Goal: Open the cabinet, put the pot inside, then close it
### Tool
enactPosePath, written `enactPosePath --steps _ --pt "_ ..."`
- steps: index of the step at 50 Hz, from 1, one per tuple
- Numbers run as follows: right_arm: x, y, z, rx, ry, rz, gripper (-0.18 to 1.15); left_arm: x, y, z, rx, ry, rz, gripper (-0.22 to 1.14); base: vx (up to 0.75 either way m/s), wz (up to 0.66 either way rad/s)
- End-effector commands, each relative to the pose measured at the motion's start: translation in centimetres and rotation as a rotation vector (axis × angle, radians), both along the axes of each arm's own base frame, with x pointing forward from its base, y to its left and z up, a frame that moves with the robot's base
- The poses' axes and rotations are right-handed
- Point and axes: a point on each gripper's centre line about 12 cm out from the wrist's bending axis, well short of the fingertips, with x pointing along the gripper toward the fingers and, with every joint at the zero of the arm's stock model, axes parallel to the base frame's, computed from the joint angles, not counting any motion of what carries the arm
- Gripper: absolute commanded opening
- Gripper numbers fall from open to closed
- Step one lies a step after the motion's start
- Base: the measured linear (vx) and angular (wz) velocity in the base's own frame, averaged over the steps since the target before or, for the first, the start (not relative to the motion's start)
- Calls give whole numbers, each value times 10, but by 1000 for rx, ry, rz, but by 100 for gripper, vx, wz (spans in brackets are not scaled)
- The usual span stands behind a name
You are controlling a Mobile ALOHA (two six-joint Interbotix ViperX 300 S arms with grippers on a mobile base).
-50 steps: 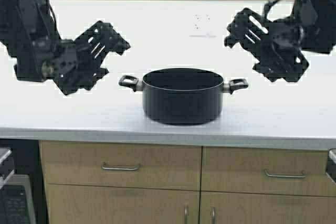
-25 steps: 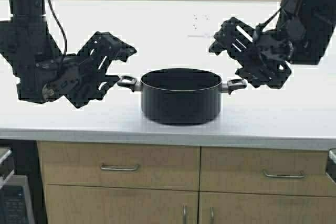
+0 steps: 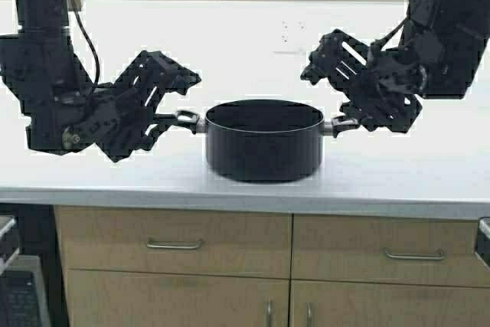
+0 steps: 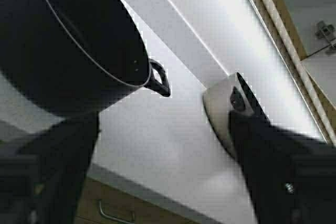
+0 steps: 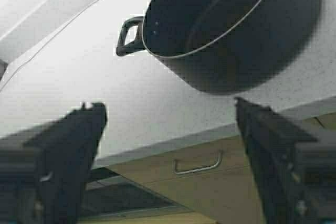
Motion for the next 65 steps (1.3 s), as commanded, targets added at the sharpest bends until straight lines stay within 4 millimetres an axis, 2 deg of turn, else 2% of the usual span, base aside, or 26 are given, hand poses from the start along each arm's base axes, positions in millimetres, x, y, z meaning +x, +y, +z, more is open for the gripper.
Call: enactPosePath --steps 1,7,12,15,19,22,25,29,32,34,40,45,52,59,65 --pt "4 8 18 -24 -77 48 102 2 -5 15 2 -62 -22 102 0 0" --pt "8 15 32 -113 -115 95 98 3 -7 29 52 -135 -22 101 0 0" --pt "13 22 51 -203 -133 136 82 5 -9 46 80 -173 -19 99 0 0" --pt "16 26 69 -236 -149 155 65 7 -10 57 104 -184 -15 94 0 0" --pt "21 30 97 -247 -174 173 35 11 -13 72 161 -190 -17 81 0 0" --pt "26 29 117 -232 -182 168 13 15 -16 86 217 -205 -20 64 0 0" --pt "33 25 136 -237 -195 165 -3 21 -21 102 289 -223 -24 42 0 0" --pt "40 20 156 -263 -215 172 2 30 -28 124 408 -259 -30 7 0 0" --pt "45 17 173 -313 -242 191 8 38 -34 143 503 -291 -34 -9 0 0" --pt "48 14 183 -359 -259 204 10 44 -37 155 569 -306 -35 -8 0 0" --pt "56 1 212 -513 -288 225 8 62 -45 181 726 -295 -35 7 0 0" --pt "60 -23 229 -578 -267 179 8 79 -39 197 793 -281 16 4 0 0" --pt "58 -70 239 -616 -195 60 8 97 -6 208 816 -231 128 4 0 0" --pt "46 -120 244 -644 -161 -79 8 99 36 213 818 -175 214 4 1 0" --pt "41 -143 247 -645 -151 -154 8 95 67 218 814 -151 286 4 1 0"
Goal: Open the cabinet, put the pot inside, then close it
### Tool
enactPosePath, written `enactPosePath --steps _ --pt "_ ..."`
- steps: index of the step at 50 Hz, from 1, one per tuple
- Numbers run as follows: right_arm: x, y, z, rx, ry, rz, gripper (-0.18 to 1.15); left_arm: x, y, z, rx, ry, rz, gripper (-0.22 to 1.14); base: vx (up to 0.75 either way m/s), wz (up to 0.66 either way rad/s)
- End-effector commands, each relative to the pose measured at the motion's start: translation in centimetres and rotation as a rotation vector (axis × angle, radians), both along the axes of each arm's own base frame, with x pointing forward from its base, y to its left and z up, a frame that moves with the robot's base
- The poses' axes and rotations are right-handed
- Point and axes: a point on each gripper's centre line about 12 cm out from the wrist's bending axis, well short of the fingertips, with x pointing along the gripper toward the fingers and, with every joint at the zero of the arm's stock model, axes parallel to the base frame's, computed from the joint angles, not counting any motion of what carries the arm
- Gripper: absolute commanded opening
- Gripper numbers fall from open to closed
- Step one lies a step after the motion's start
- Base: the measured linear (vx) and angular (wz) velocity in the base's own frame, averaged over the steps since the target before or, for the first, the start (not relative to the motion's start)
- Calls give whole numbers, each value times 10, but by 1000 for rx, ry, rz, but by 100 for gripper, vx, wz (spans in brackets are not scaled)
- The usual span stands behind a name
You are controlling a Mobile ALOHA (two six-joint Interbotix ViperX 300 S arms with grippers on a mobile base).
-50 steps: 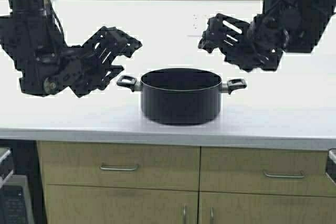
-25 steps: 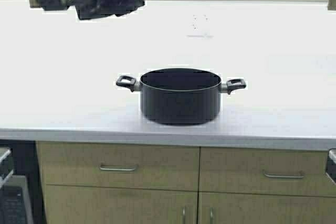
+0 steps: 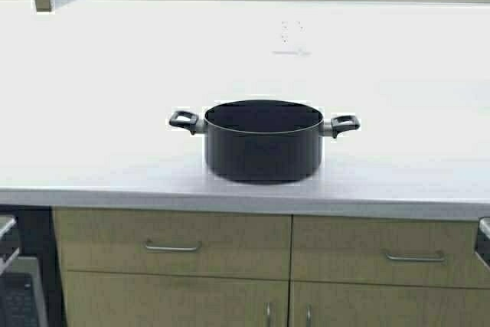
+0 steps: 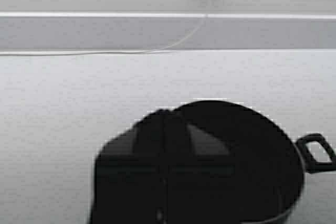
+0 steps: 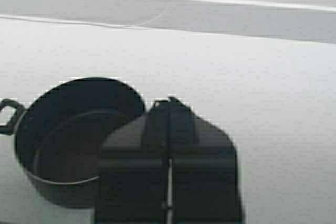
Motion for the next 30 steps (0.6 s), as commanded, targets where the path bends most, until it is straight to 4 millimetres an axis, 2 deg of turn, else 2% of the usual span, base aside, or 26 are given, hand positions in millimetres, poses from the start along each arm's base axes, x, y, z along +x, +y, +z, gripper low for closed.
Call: enactPosePath --steps 1,7,9,12,15,19,22,24,26,30 --pt "-5 -26 12 16 -39 -86 8 -6 27 20 -21 -48 63 4 1 -1" --pt "-2 -24 15 58 -75 -82 10 -14 30 32 -29 -82 63 5 1 1" --pt "-2 -14 16 92 -104 -54 13 -17 21 35 -33 -96 39 7 0 -2" --pt "-3 6 14 121 -134 13 26 -23 4 35 -27 -119 -10 15 1 -1" --pt "-4 20 10 154 -151 60 47 -30 -10 33 -13 -149 -57 30 0 0" --pt "-6 34 3 237 -163 99 81 -38 -28 22 -26 -159 -102 58 0 0" --pt "-8 46 -7 321 -161 131 102 -42 -33 10 -79 -143 -103 80 0 0" --pt "-9 51 -17 375 -165 146 107 -44 -33 0 -133 -129 -93 93 0 0" --pt "-10 53 -28 432 -167 151 106 -47 -33 -12 -201 -116 -81 103 0 0" --pt "-11 54 -58 562 -130 135 102 -51 -30 -35 -361 -102 -59 105 0 0"
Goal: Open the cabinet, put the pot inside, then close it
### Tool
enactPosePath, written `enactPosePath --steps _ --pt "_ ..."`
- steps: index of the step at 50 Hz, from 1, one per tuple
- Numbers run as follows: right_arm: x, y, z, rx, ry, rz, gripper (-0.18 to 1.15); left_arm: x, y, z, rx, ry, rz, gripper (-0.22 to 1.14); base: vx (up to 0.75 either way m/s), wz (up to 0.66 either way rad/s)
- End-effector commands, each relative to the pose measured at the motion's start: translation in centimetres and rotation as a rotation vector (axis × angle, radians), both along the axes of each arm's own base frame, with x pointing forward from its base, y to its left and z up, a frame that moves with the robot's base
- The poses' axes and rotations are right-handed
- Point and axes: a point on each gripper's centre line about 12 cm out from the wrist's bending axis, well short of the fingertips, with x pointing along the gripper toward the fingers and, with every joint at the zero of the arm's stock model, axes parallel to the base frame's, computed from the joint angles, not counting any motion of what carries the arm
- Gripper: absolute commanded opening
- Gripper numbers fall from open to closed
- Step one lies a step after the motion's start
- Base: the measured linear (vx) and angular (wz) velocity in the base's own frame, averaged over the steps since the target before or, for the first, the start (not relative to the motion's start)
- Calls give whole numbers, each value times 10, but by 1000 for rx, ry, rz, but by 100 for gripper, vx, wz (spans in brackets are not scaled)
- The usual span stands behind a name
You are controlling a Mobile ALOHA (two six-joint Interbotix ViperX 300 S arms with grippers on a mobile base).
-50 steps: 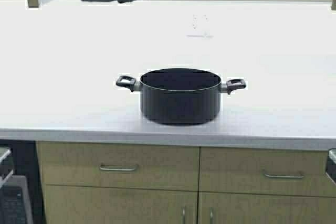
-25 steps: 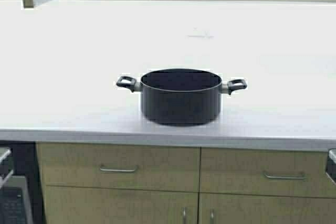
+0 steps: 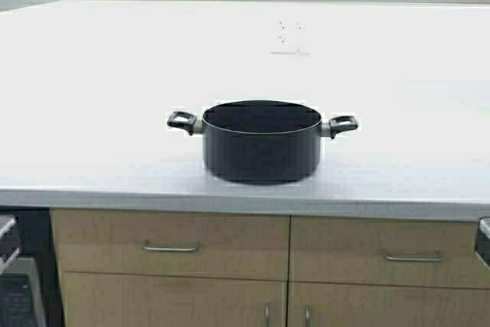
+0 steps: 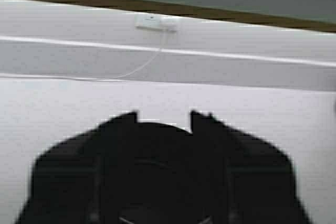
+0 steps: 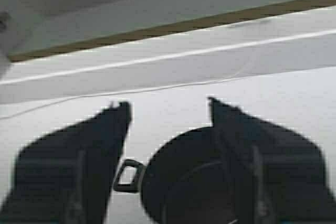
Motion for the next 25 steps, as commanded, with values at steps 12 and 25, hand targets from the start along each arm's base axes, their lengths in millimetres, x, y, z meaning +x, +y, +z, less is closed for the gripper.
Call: enactPosePath --steps 12,25 --pt "-10 6 -128 470 131 42 103 -17 2 -93 -586 23 -88 102 0 0" --pt "-12 6 -198 628 192 53 103 -15 2 -180 -900 131 -106 102 0 0"
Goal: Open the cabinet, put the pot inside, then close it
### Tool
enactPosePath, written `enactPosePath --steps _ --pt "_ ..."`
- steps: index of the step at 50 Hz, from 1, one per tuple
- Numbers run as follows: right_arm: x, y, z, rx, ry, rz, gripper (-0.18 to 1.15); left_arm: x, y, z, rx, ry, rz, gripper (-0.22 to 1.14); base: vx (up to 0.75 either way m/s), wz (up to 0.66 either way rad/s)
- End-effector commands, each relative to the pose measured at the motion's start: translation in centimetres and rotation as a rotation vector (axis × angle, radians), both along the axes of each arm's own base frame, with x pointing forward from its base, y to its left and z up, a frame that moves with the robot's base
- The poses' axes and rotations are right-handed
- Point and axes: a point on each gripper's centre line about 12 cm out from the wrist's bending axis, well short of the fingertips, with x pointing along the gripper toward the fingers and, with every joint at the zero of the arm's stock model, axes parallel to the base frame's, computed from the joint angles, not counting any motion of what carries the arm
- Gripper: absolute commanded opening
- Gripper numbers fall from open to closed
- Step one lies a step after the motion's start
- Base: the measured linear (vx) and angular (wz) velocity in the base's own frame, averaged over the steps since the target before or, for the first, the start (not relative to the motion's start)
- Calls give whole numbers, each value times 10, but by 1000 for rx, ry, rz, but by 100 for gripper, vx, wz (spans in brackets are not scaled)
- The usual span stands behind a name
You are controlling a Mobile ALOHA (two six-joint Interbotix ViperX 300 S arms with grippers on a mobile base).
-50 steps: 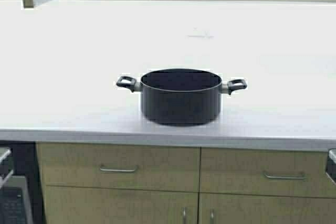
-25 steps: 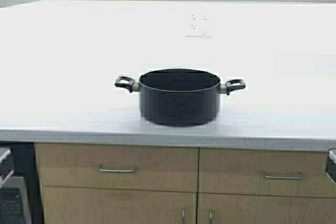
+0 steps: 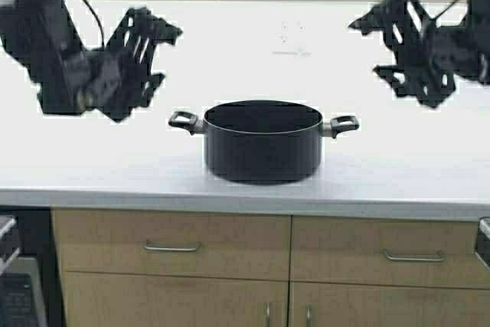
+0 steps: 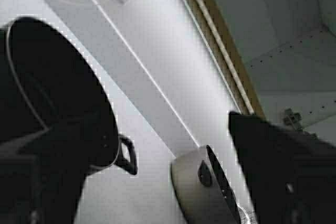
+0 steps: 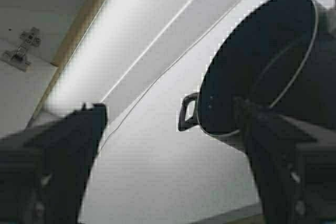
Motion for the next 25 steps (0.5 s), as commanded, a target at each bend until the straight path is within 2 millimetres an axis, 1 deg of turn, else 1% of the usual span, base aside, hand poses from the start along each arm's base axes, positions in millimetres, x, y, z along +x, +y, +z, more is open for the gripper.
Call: enactPosePath --steps 1,4,7,11,17,25 --pt "-2 -1 -16 59 -37 5 103 1 0 -23 -73 -23 -7 102 0 0" --pt "-2 -3 -22 67 -39 -1 103 0 0 -35 -75 0 -11 102 0 0" --pt "-2 -5 -28 57 -27 -9 103 -1 1 -40 -67 13 -9 102 1 0" --pt "-2 -8 -34 47 -11 -17 103 -1 2 -41 -63 16 -7 102 2 -1" --pt "2 -9 -35 48 -14 -25 103 0 2 -41 -59 15 1 102 3 0" --pt "8 -7 -43 46 -7 -23 103 -1 10 -48 -46 31 54 102 9 -1"
